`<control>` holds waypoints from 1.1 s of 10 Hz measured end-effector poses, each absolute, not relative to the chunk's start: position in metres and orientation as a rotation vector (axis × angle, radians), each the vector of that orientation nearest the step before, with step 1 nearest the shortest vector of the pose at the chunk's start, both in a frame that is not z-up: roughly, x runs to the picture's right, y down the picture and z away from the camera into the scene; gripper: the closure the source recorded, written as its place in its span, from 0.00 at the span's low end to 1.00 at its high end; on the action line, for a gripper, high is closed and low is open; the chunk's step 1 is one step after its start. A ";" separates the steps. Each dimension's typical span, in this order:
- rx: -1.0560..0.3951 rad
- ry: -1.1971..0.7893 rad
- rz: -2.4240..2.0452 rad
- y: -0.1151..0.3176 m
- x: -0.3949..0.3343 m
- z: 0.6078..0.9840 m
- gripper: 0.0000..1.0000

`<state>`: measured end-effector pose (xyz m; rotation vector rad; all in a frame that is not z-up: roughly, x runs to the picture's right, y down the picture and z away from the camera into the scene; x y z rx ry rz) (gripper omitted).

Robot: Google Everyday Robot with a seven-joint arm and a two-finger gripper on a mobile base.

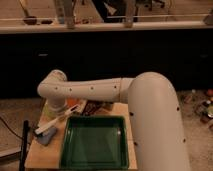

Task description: Place brush in red bowl

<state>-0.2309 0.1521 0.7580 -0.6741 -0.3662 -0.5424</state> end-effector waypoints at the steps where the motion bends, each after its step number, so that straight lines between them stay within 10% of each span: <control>1: -0.671 -0.348 -0.520 0.143 -0.212 0.767 1.00; 11: -0.562 -0.315 -0.330 0.083 -0.168 0.824 1.00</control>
